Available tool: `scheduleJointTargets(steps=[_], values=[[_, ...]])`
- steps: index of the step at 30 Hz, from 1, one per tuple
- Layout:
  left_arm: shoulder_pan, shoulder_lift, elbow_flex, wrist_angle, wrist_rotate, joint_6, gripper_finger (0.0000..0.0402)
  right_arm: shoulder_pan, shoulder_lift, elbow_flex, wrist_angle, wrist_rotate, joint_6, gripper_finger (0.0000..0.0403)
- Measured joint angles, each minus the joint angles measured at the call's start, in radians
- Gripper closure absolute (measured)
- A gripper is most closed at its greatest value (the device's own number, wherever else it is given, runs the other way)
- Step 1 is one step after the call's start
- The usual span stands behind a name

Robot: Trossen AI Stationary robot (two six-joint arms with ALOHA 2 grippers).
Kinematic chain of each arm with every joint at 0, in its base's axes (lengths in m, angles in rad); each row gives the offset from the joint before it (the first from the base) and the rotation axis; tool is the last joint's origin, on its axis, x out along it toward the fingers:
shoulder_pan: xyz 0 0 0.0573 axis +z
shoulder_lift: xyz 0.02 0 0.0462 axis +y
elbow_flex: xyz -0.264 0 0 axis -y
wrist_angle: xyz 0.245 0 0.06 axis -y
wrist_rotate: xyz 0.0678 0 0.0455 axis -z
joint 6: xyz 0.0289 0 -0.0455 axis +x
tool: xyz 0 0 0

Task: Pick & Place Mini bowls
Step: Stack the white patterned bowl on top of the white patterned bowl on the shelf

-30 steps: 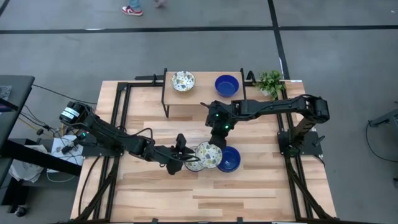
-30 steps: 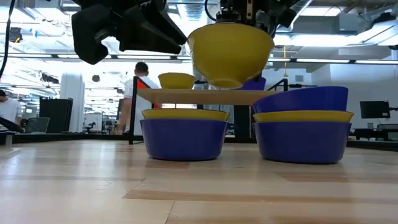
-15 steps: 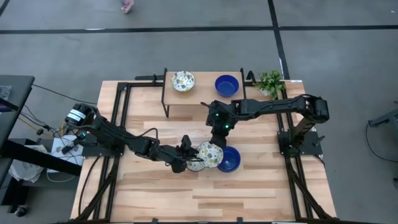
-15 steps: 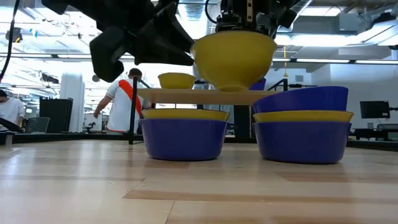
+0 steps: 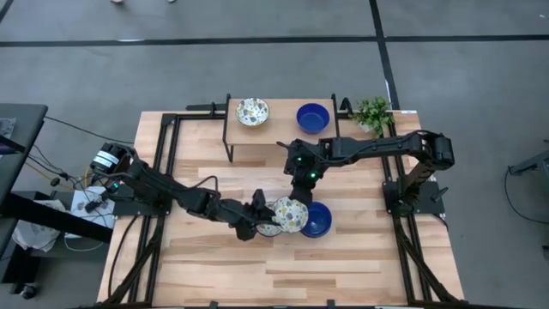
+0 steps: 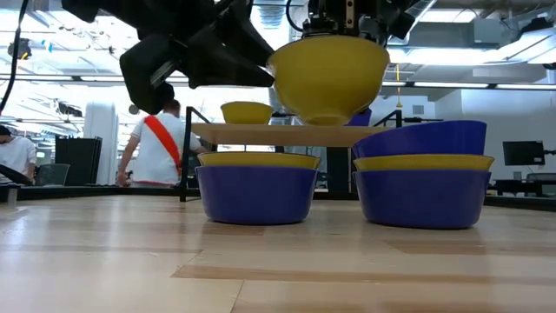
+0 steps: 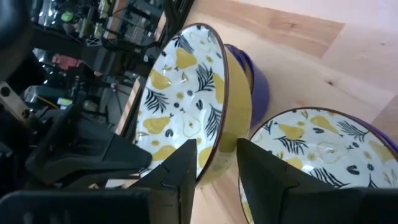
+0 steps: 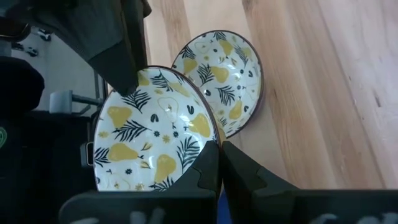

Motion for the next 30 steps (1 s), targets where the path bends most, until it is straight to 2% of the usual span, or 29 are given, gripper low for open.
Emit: scheduleJointTargets(steps=[7, 15, 21, 30], values=[[0.035, 0.0, 0.0, 0.007, 0.1, 0.007, 0.0288, 0.0, 0.0, 0.0, 0.005, -0.013, 0.008, 0.0403], [0.065, 0.0, 0.0, 0.006, 0.165, -0.001, 0.0301, 0.0, 0.0, 0.0, 0.005, -0.018, 0.008, 0.0403], [0.069, 0.001, 0.0, 0.011, 0.184, -0.001, 0.0325, 0.0, 0.001, 0.0, 0.007, -0.019, 0.009, 0.0403], [0.07, 0.001, 0.001, 0.025, 0.234, -0.001, 0.038, -0.001, 0.001, 0.002, 0.026, -0.037, 0.014, 0.0403]])
